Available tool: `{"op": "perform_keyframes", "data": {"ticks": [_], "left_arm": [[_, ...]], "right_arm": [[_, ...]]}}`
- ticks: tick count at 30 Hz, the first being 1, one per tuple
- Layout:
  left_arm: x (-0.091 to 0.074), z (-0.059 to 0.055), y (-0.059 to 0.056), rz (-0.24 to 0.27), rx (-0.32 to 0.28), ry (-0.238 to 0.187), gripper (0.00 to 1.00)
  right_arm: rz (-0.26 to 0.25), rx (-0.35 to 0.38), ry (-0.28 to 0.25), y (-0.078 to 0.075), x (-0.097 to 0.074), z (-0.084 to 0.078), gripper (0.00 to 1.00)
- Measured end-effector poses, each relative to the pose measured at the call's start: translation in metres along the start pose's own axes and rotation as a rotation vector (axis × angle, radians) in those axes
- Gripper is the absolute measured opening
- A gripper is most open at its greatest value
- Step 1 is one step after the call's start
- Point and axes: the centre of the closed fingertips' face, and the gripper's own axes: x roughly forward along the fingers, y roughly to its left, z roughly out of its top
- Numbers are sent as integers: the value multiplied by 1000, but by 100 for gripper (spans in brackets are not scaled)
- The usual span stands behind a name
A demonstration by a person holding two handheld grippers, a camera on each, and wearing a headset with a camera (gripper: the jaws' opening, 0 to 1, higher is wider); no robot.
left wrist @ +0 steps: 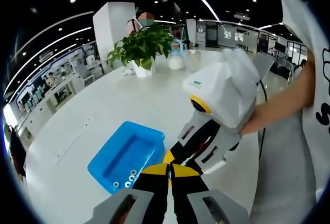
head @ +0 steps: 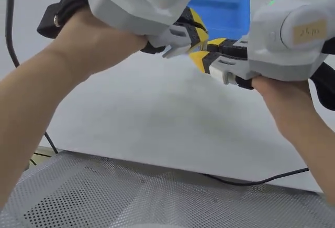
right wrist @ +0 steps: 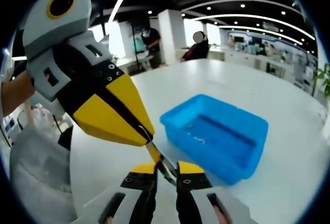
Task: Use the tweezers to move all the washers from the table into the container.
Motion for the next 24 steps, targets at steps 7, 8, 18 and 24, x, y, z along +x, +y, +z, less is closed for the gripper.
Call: {"op": "perform_keyframes", "data": {"ticks": [7,8,18,24], "left_arm": [[1,1,-2,-15,-2,5,0],[1,2,-4,-19,0,9,0],[9,10,-19,-50,100,56,0],[4,11,-20,-45,127,69,0]], "right_arm": [[6,-22,11,1,0,-3,8],[6,-28,19,0,0,-4,8],[-54,-149,86,-2,-7,-11,5],[-57,-196,102,0,-10,-11,4]]}}
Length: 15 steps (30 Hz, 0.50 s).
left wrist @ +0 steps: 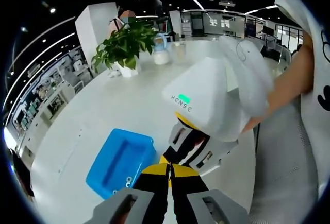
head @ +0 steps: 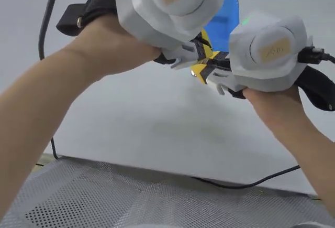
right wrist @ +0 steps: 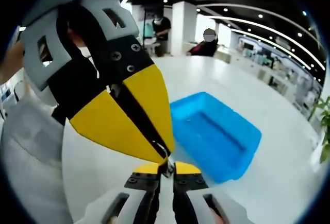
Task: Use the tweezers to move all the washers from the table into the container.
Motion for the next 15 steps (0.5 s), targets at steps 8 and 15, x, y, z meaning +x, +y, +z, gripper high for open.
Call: {"op": "perform_keyframes", "data": {"ticks": [8,15], "left_arm": [[-23,15,-2,44,4,-36,0],[-32,29,1,86,39,-47,0]], "right_arm": [[-12,-92,-15,4,-16,21,4],[-33,-135,-33,0,-27,38,4]]}}
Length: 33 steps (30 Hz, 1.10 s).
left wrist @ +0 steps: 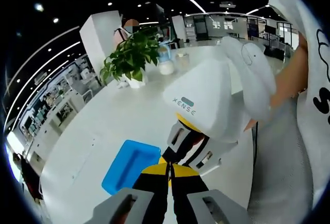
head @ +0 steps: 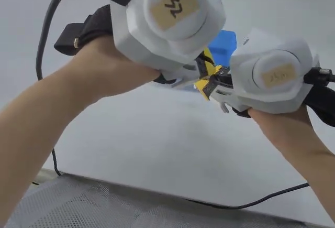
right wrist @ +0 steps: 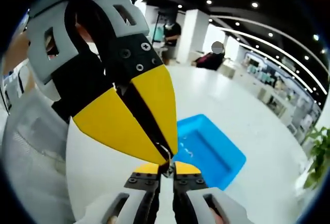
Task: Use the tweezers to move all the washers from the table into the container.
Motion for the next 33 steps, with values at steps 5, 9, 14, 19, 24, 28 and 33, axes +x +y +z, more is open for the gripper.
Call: {"op": "perform_keyframes", "data": {"ticks": [5,9,14,19,24,28,33], "left_arm": [[-7,10,8,19,20,-18,0],[-8,16,16,39,38,-34,0],[-4,18,27,66,49,-47,0],[3,17,38,80,66,-56,0],[16,12,54,81,47,-63,0],[25,7,63,87,42,-57,0],[36,-3,72,82,20,-35,0]], "right_arm": [[-26,-11,-19,-10,-4,12,4],[-48,-22,-31,-20,-5,20,4],[-73,-23,-39,-34,-2,24,4],[-89,-5,-34,-47,7,23,4],[-88,2,-14,-59,18,21,4],[-85,21,3,-67,29,16,4],[-68,29,37,-72,45,8,4]]}}
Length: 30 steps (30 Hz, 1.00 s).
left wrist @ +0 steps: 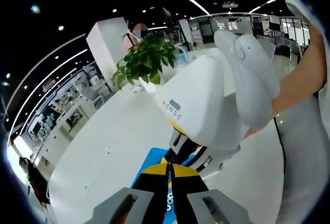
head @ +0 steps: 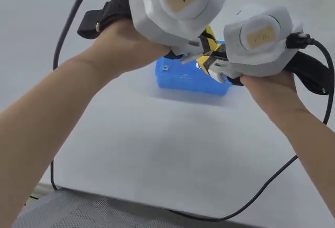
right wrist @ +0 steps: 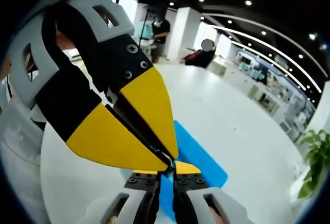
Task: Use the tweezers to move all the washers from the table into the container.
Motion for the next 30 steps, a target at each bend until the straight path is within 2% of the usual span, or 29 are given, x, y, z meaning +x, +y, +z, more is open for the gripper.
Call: {"op": "perform_keyframes", "data": {"ticks": [8,16,17,26,30], "left_arm": [[16,-14,2,-30,-49,23,0],[28,-22,-2,-53,-64,46,0],[28,-20,-2,-50,-64,37,0],[26,-23,-2,-59,-58,53,0],[16,-21,-3,-54,-41,45,0]], "right_arm": [[28,12,55,0,18,-19,5],[52,35,93,5,18,-30,5],[48,38,88,4,18,-29,5],[63,80,86,5,18,-29,7],[33,55,52,4,8,-21,9]]}}
